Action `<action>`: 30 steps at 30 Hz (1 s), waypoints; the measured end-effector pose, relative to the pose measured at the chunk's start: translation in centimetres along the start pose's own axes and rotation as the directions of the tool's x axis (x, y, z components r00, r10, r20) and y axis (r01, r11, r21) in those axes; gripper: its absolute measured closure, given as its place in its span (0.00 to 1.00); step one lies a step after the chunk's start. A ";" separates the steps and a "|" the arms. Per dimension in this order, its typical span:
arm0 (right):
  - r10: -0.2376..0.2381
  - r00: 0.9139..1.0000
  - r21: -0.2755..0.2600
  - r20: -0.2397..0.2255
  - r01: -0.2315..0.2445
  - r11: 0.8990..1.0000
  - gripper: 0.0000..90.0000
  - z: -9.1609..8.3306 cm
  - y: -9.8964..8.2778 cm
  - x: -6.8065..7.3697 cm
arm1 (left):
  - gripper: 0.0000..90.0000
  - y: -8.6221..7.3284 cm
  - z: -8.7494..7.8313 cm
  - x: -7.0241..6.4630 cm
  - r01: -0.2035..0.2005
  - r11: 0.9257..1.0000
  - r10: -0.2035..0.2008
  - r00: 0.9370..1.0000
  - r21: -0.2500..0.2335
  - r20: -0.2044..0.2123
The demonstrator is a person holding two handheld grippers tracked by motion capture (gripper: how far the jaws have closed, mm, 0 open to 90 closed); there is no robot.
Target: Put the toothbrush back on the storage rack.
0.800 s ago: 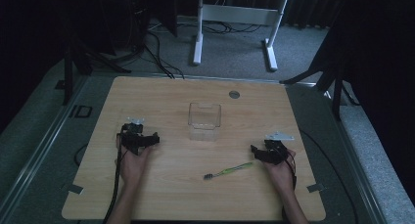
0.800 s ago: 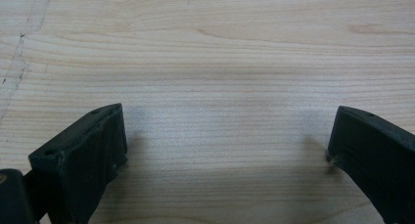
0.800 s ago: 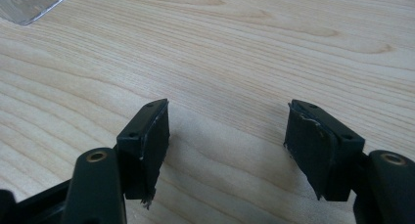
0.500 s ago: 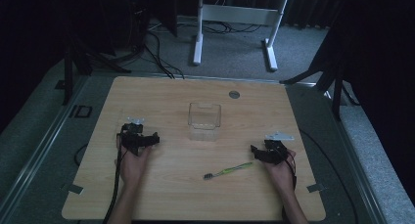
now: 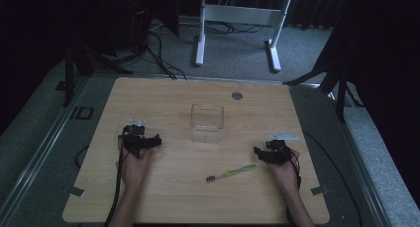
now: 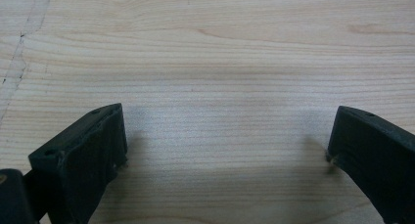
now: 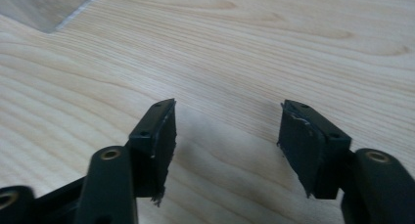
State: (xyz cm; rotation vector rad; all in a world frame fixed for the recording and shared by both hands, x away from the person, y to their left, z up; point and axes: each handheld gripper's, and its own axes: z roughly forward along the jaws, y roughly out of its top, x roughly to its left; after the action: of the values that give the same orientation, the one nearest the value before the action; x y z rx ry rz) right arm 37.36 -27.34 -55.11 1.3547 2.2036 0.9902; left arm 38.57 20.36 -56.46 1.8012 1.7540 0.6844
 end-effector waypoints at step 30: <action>-0.150 0.986 0.020 -0.067 0.152 0.988 0.49 -2.8 2.7 1.7 | 0.02 0.0 0.0 0.0 0.000 1.000 0.000 1.000 0.000 0.000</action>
State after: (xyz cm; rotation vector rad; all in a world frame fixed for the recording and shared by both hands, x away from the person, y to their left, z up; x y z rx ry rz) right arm 36.46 -26.13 -51.16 1.1611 2.3345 0.9668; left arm 38.57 20.36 -56.46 1.8011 1.7536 0.6844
